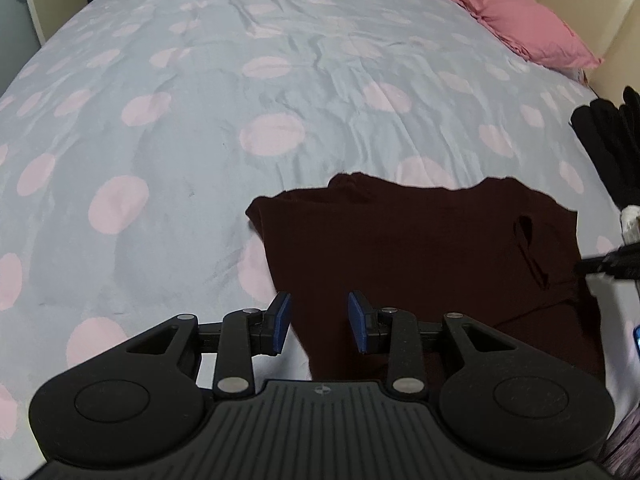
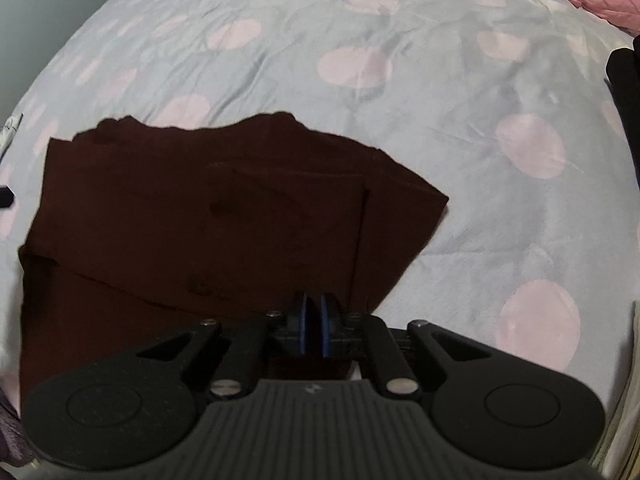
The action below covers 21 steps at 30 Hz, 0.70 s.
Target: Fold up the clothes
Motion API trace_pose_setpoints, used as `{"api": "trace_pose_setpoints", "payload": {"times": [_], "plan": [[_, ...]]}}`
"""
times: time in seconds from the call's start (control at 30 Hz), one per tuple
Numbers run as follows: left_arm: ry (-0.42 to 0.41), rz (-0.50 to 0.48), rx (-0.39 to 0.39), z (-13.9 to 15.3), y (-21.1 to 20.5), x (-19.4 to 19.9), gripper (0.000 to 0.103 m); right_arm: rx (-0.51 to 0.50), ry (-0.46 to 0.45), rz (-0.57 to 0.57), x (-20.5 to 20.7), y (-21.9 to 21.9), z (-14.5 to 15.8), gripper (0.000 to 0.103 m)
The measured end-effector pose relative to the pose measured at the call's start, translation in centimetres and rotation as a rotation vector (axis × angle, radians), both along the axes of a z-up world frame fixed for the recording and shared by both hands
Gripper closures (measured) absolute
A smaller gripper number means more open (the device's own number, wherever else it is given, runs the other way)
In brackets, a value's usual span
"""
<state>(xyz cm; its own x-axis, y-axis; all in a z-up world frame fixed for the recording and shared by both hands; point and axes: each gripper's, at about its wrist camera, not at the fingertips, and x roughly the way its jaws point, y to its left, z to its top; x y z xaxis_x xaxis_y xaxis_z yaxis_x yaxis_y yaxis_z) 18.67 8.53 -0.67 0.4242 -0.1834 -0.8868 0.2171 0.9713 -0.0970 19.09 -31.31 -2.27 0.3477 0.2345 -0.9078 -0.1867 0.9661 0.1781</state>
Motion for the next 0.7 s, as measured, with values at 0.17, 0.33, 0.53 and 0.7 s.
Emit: {"api": "trace_pose_setpoints", "payload": {"times": [0.17, 0.33, 0.53, 0.7], "plan": [[-0.057, -0.026, -0.013, -0.9, 0.5, 0.2, 0.063, 0.044, -0.051, -0.056, 0.3, -1.3, 2.0, 0.089], [-0.065, 0.043, -0.057, -2.0, 1.5, 2.6, 0.056, 0.078, -0.052, -0.157, 2.1, -3.1, 1.9, 0.063], [-0.051, 0.185, -0.170, -3.4, 3.5, 5.3, 0.055, 0.118, -0.046, -0.276, 4.3, -4.9, 1.6, 0.063], [-0.019, 0.272, -0.213, -4.6, 4.6, 7.1, 0.056, 0.122, -0.005, -0.342, 5.8, -6.0, 0.0, 0.063]]}}
